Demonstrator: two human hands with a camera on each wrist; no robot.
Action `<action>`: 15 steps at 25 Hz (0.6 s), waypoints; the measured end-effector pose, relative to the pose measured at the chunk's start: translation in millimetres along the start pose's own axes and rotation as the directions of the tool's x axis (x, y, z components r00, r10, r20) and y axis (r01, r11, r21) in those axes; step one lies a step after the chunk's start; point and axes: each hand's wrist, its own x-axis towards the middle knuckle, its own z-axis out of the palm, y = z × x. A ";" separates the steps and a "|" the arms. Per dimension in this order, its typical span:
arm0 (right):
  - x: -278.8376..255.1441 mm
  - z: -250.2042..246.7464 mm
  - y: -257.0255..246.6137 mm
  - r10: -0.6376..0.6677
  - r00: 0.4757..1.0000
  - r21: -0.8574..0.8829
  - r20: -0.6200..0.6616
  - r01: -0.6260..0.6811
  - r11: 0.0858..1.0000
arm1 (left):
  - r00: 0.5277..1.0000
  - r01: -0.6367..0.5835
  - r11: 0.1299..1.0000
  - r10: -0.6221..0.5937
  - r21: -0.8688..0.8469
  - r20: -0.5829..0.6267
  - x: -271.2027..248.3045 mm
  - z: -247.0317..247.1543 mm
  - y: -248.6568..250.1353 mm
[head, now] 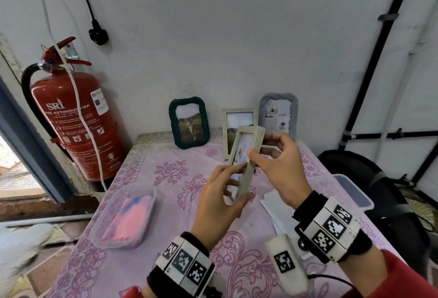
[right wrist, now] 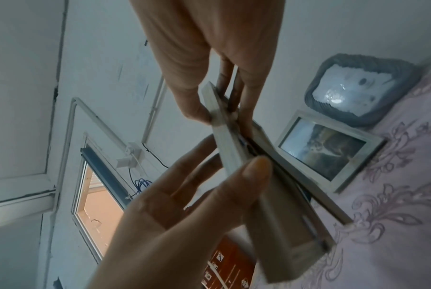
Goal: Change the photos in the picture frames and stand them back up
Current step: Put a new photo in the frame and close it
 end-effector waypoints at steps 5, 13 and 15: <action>2.6 -1.8 4.4 0.016 1.000 0.039 0.019 -0.016 0.999 | 0.996 0.064 0.997 -0.061 0.037 -0.069 6.8 -7.2 -19.7; 3.0 -6.2 9.3 0.147 0.987 0.256 0.069 -0.159 0.953 | 0.919 0.356 0.854 -0.394 -0.379 -0.025 13.0 -30.8 -46.0; 5.3 -7.5 11.4 0.193 0.977 0.327 0.087 -0.211 0.921 | 0.921 0.357 0.808 -0.387 -0.469 0.034 10.3 -33.5 -44.5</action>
